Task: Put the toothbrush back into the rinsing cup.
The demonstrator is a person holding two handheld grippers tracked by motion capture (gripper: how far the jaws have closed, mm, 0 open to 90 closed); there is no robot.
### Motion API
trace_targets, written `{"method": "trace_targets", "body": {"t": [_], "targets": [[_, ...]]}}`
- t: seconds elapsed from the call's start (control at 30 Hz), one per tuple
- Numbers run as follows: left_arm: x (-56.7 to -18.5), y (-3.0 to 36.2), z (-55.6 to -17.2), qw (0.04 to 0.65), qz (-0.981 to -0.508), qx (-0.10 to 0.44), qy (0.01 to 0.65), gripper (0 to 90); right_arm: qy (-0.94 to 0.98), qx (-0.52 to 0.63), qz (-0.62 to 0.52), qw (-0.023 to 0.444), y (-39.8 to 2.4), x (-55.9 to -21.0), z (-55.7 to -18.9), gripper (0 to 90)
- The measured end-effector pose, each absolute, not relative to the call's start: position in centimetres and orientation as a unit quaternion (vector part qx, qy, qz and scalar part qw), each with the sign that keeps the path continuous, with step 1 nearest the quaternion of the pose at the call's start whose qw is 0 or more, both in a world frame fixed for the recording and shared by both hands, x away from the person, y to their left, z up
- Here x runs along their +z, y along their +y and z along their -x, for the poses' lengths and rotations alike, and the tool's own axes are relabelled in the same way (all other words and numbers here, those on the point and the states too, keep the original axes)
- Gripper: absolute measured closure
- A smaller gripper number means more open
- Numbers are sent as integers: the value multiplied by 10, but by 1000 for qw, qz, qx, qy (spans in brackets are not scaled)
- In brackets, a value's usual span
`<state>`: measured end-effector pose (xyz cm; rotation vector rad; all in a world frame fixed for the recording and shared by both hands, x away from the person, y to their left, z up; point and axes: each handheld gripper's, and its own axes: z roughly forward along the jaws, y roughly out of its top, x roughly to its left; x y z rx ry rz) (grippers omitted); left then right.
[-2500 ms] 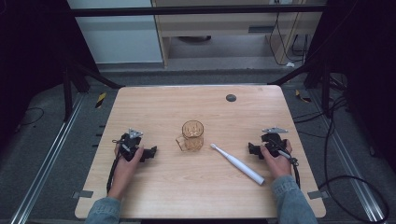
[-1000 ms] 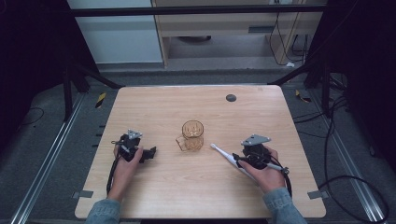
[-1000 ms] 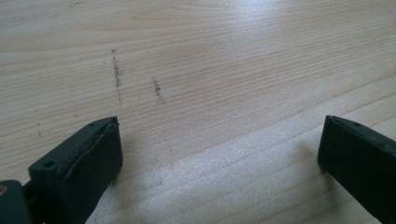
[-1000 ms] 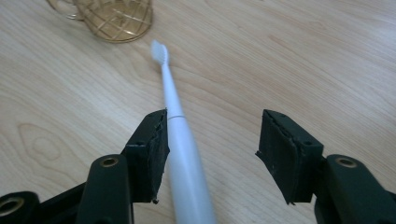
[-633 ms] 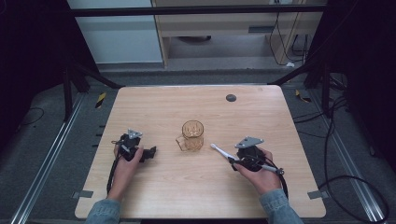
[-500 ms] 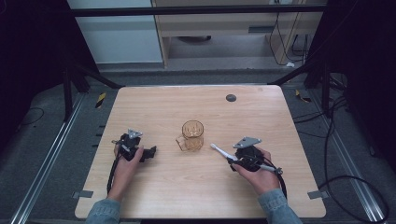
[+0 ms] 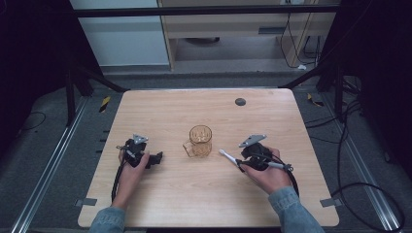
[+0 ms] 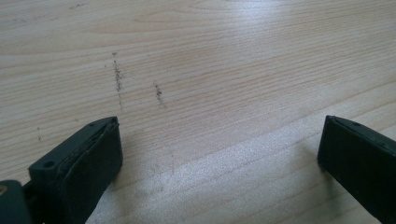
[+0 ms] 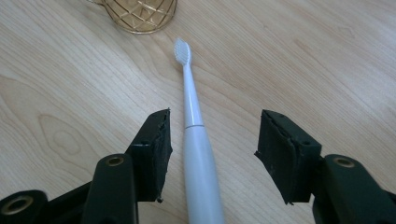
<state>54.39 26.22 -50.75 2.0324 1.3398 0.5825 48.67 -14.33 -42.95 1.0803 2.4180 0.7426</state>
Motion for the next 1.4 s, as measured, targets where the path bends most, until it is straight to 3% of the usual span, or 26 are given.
{"method": "trace_targets", "body": {"t": [0.27, 1.0, 1.4], "targets": [[-508, 262, -545, 316, -771, 221, 507, 0, 883, 223, -369, 183, -136, -426, -501, 461], [-508, 262, -547, 316, -771, 221, 506, 0, 905, 164, -369, 133, -133, -459, -511, 488], [-508, 261, -549, 317, -772, 220, 505, 0, 909, 154, -369, 118, -131, -466, -514, 553]]}}
